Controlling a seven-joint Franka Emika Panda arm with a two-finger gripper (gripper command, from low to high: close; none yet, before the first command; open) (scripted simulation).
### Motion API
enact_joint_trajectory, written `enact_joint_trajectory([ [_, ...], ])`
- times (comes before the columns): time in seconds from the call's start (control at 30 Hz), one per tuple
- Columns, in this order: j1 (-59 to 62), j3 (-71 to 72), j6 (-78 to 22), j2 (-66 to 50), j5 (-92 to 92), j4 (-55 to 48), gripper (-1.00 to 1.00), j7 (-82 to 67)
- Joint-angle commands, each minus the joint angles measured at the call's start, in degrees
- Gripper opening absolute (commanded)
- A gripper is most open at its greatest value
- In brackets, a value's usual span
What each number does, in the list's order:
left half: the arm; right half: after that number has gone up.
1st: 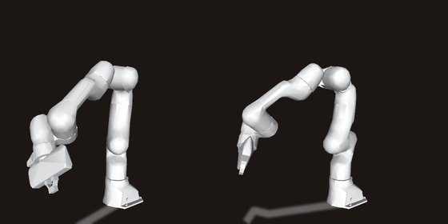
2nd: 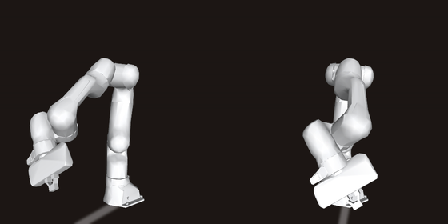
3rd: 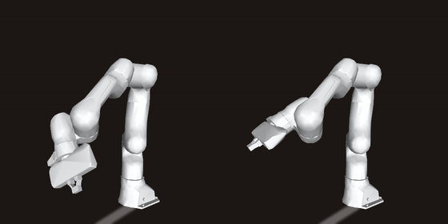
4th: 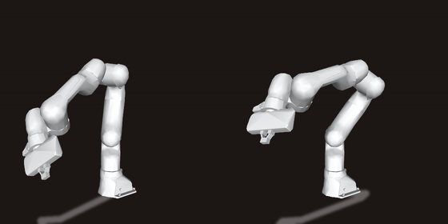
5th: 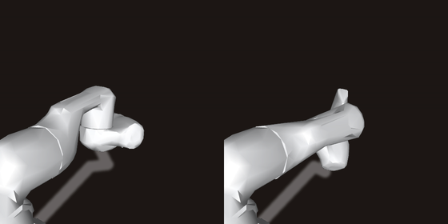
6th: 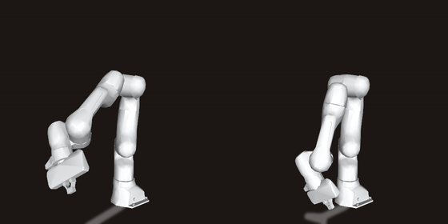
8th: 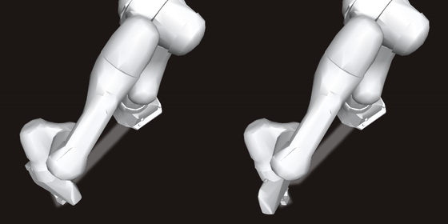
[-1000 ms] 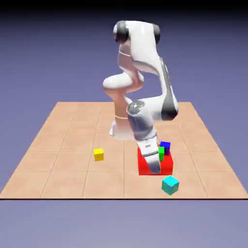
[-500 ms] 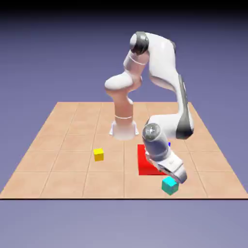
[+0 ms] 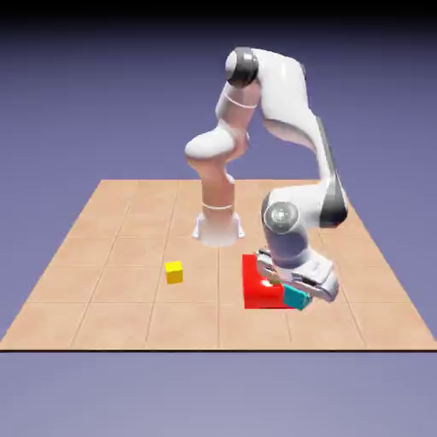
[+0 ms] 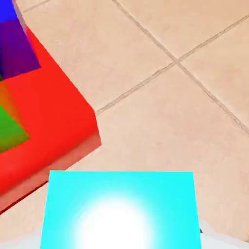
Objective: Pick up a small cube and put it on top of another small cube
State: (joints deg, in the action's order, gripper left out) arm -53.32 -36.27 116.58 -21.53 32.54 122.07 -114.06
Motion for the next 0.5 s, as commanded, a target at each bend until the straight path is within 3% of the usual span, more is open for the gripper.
enact_joint_trajectory([
  [0.0,-0.9,-0.4,-0.7,1.5,-2.3,0.7,-1.0,-1.8],
  [0.47,-12.4,-4.7,-9.7,20.3,-32.7,9.1,-1.0,-23.1],
])
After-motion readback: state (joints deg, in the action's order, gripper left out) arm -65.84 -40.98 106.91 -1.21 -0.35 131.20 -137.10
